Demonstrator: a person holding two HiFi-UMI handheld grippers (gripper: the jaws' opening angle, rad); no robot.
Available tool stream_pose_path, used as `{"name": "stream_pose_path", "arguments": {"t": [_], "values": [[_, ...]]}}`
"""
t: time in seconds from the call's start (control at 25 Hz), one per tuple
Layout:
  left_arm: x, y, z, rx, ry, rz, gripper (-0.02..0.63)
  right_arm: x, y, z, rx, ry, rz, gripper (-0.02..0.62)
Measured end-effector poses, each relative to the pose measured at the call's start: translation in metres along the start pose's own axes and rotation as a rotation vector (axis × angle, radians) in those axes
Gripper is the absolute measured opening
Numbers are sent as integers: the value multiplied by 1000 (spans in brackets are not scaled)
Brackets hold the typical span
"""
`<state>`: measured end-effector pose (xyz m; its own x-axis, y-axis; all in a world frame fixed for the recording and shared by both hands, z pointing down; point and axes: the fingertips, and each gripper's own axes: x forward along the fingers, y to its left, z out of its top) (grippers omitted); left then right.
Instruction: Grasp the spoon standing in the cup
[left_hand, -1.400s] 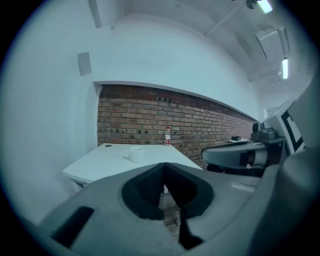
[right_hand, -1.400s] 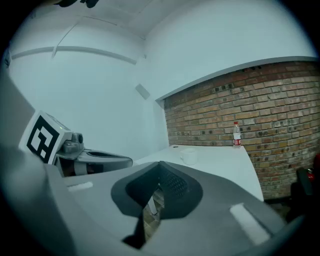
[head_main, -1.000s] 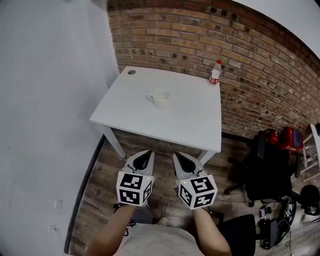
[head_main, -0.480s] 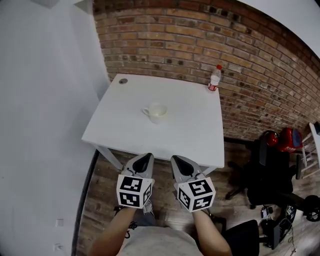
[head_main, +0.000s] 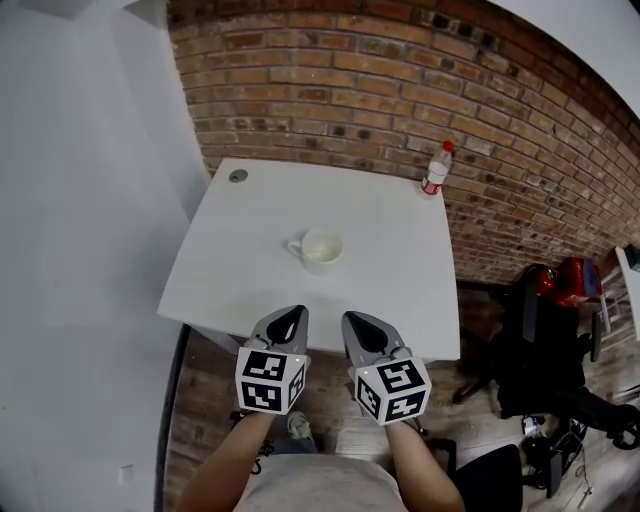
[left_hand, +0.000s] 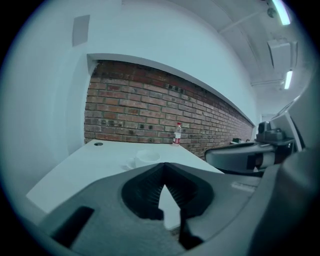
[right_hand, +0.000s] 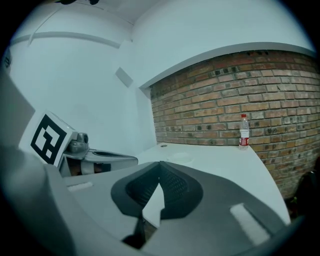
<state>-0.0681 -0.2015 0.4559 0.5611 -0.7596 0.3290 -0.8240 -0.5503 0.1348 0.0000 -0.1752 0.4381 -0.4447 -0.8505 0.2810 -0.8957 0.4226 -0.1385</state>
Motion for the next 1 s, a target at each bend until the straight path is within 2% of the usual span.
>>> {"name": "stream_pose_path", "arguments": {"t": [0.36,0.48,0.84,1.0], "values": [[46,36,10,-35,10,-12,-3,35,-17,23,-25,2,-41,5],[62,44,8,-69,19,-3,-3,46,-28,23,-22,9,-36,5],[110,68,13,-124,14,90,22,83,-63,33,-46,31,61,5],[130,72,9,-143,34,140,58,96,-81,36,-49,45,109,5]]}}
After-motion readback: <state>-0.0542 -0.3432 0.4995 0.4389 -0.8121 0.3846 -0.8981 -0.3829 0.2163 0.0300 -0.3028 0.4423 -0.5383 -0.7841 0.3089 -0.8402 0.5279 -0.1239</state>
